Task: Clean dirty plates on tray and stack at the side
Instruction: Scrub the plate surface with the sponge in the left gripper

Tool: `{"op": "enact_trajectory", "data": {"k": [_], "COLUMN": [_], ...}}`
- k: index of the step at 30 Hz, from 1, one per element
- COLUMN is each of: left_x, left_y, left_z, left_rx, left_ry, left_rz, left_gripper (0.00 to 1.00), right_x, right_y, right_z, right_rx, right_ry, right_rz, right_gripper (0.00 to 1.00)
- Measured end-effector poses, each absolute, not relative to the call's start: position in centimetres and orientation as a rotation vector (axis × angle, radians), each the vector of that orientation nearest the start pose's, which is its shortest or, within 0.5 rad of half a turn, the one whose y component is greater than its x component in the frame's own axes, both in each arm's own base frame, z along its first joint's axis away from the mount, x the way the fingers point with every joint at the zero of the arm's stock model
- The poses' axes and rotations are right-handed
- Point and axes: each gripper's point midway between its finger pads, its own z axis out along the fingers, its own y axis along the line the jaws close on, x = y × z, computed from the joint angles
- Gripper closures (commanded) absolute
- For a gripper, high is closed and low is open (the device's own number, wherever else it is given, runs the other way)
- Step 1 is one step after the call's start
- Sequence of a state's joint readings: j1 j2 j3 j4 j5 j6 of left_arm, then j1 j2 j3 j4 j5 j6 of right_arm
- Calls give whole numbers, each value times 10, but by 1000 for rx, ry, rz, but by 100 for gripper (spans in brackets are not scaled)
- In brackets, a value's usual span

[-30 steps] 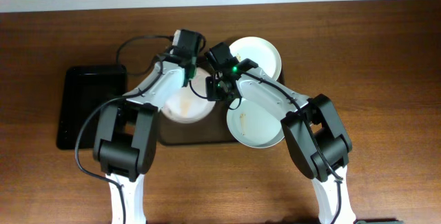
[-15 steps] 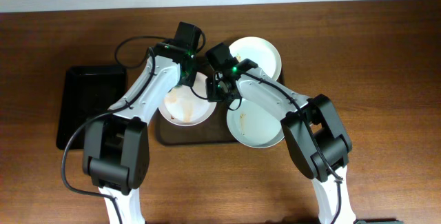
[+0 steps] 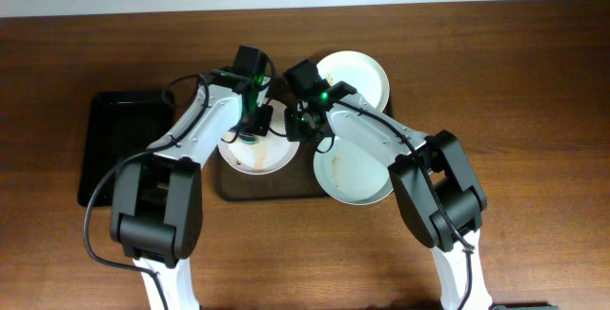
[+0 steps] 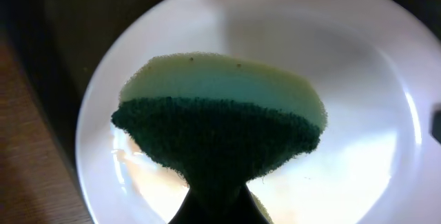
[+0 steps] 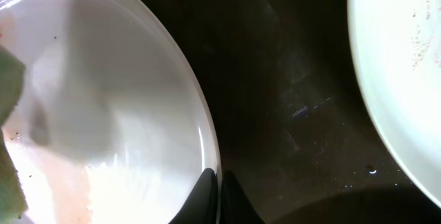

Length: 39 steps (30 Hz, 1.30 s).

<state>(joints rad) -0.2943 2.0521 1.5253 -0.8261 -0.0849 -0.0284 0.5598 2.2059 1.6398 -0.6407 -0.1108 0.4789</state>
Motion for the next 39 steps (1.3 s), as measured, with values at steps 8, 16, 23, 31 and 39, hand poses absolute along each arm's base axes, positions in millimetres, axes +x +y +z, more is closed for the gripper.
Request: {"op": "enact_trajectory", "data": {"k": [8, 16, 23, 31, 39], "left_x": [442, 443, 441, 440, 453], "left_y": [-96, -95, -82, -61, -56], "left_z": [7, 6, 7, 18, 68], "left_rx": [255, 167, 1, -68, -77], "left_ry": [2886, 2906, 2965, 3032, 3012], "left_rz": [96, 104, 116, 189, 235], "left_gripper": [99, 99, 99, 99, 99], "right_x": [416, 416, 416, 416, 416], "right_y": [283, 283, 284, 284, 284], "right_z": [17, 17, 17, 17, 17], "right_rx": [-146, -146, -147, -147, -146], "right_ry": [2848, 2848, 2848, 2848, 2850], "right_rz": [400, 399, 405, 404, 404], "right_gripper": [96, 96, 96, 96, 96]}}
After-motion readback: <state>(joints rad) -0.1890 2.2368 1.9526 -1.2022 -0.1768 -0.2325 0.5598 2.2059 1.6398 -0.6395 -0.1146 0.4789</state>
